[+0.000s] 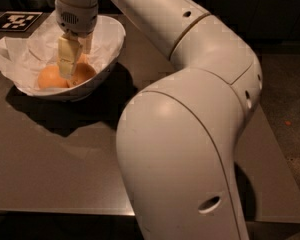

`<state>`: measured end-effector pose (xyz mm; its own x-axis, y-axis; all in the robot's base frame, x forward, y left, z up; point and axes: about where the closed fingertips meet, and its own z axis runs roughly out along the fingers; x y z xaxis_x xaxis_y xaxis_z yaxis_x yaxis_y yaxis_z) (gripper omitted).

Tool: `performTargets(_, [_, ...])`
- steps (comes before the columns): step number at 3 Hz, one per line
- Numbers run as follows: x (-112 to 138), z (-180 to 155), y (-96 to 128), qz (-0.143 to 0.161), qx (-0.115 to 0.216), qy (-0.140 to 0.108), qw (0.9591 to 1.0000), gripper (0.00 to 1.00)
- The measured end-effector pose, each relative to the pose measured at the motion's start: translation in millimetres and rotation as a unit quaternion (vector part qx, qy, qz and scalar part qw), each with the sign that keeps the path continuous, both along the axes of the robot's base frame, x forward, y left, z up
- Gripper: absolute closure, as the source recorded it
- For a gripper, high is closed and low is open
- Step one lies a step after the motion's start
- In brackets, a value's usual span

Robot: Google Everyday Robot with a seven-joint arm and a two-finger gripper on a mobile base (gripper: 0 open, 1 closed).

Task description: Pick orange from white bowl

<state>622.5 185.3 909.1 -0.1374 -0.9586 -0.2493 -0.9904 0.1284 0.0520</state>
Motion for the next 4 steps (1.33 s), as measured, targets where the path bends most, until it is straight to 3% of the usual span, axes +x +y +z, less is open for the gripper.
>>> performTargets(2, [0.1,-23.9,-0.5,-0.005,0.003,0.036,0.9994,0.25])
performTargets(4, [5.7,-40.2,-0.7,-0.005,0.001,0.053,0.9986,0.24])
